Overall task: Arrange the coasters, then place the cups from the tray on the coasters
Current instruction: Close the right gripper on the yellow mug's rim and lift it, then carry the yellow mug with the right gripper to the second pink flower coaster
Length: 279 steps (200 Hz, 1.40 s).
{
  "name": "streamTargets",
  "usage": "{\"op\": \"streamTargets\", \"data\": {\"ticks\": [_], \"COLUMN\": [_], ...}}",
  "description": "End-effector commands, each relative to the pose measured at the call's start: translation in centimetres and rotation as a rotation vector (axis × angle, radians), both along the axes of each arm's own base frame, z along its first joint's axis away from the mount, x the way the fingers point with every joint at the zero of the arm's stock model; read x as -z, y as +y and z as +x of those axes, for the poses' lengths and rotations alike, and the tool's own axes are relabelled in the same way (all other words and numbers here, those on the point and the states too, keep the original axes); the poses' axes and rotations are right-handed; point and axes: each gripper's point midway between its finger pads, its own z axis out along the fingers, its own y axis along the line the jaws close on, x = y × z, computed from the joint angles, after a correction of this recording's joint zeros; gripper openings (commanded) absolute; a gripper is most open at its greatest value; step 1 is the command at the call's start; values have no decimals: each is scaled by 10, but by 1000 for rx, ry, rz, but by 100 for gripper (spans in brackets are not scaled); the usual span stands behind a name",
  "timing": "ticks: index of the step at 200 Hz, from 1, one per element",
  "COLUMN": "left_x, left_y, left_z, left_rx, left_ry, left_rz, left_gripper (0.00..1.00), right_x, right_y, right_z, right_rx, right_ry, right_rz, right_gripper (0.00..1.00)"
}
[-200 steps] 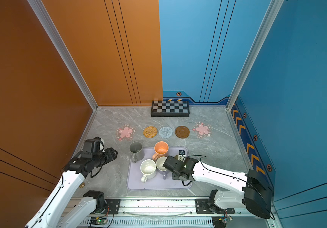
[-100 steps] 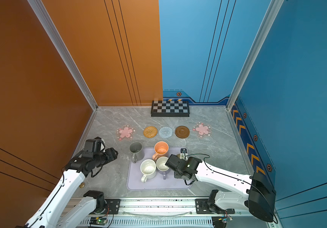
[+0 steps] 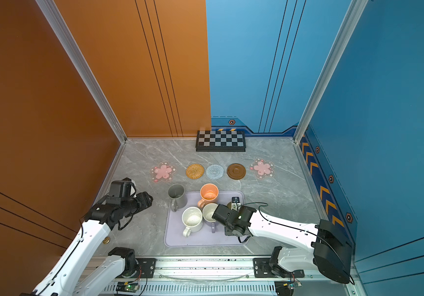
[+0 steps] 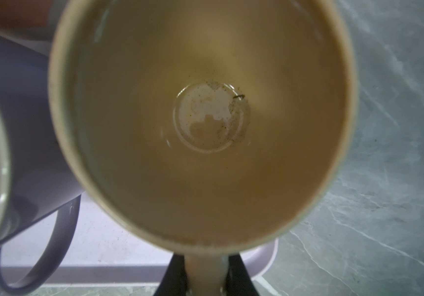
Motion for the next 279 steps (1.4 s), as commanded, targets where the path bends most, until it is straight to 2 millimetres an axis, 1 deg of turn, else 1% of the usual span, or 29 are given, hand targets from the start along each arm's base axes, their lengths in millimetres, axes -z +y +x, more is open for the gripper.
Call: {"op": "streamTargets", "data": {"ticks": [1, 11, 25, 50, 88, 108, 123, 142, 155, 176, 190, 200, 237, 261, 279], "left_x": [7, 7, 8, 8, 7, 8, 8, 10, 11, 12, 12, 12, 13, 15, 14], "left_y": [5, 5, 5, 6, 7, 8, 8, 8, 8, 8, 9, 8, 8, 8, 8], "left_z": [-8, -9, -9, -8, -8, -8, -8, -8, -9, -9, -9, -9, -9, -8, -8], "left_rx": [3, 3, 2, -2, -6, -7, -6, -8, -10, -11, -14, -12, -9, -7, -8], "left_ry": [27, 28, 29, 31, 28, 30, 33, 38, 40, 43, 43, 44, 53, 62, 61], "left_rz": [40, 41, 42, 49, 53, 56, 56, 57, 57, 57, 58, 58, 58, 58, 61], "left_gripper": [64, 65, 64, 64, 65, 65, 64, 64, 64, 64, 64, 64, 64, 65, 64], "right_x": [12, 14, 14, 9, 10, 12, 15, 15, 10, 3, 8, 12, 18, 23, 24], "right_y": [2, 1, 2, 7, 10, 7, 5, 6, 7, 6, 4, 3, 1, 3, 3], "right_z": [-9, -8, -7, -3, -1, 3, 6, 10, 15, 22, 21, 20, 20, 19, 19], "right_rx": [8, 12, 10, -22, -26, 0, 19, 15, 9, 15, 27, 37, 42, 30, 19], "right_ry": [54, 54, 51, 27, 29, 24, 31, 33, 5, -32, -13, 4, 27, 49, 52], "right_rz": [1, -7, -12, -13, -20, -32, -33, -38, -38, -29, -26, -22, -35, -35, -37], "right_gripper": [15, 18, 36, 50, 52, 52, 48, 35, 30, 29, 30, 29, 13, 0, 0]}}
